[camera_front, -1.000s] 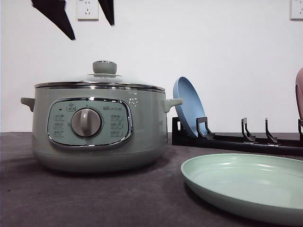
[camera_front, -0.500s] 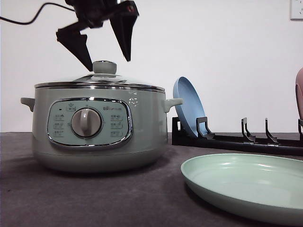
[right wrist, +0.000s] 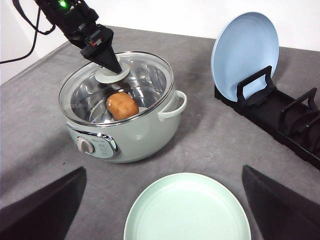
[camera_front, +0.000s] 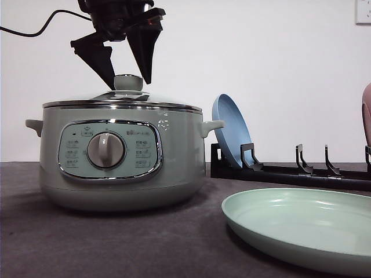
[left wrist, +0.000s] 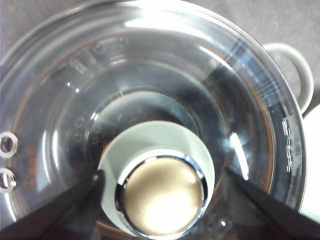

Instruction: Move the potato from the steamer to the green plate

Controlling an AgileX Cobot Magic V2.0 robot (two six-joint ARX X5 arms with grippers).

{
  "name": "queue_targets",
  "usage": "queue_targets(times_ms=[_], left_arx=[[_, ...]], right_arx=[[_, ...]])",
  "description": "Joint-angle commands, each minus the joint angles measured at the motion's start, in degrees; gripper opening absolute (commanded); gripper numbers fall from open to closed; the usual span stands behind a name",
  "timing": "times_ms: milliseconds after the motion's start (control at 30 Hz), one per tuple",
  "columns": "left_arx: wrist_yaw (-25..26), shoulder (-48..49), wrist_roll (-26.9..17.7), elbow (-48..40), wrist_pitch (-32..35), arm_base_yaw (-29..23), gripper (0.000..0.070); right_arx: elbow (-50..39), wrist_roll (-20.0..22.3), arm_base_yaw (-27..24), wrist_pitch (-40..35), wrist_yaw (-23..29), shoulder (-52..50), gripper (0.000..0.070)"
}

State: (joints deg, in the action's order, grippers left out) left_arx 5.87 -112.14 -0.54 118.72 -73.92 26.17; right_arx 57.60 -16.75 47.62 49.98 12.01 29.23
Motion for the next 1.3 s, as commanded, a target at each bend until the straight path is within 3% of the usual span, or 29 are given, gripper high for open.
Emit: queue_targets(times_ms=[0,133,300,400,433,1100,1267], left_arx=[[-0.31,-1.49,-0.35,1.77,0.25,0.43,0.0421],[-0.33,-1.49,-0.35,1.77,0.25,0.42,0.0406],[-0.33,-1.51,-0.47,1.77,0.18,0.42,0.0224],[-0.33,-1.51,-0.50,1.77,0.11,0.42,0.0015],[-0.33,-1.51,-0.48,1.77,0.08,0.42,0.0002],[-0.58,3.12,-0.26,7.28,-3.78,-0.35,0.0000],[-5.74,6.31,-0.25,7.37,-4.41,-0.96,0.0000]], right_arx=[[1.11,0.30,0.52,-0.24,0.11,0.20,0.0631],[1.11,0.24,0.52,-0.22,0.09,0.20,0.0631],[1.11,-0.02,0.52,-0.22,0.09,0.20,0.0631],[1.11,-0.24,0.52,-0.23,0.07,0.20,0.0631],[1.11,-0.31,0.52,-0.24,0.07,0.20,0.0631],[1.11,-1.10,0.52,-0.22,0.11,0.22,0.0631],[1.11,-1.60,0.52,-0.22,0.13,0.22,0.0631]])
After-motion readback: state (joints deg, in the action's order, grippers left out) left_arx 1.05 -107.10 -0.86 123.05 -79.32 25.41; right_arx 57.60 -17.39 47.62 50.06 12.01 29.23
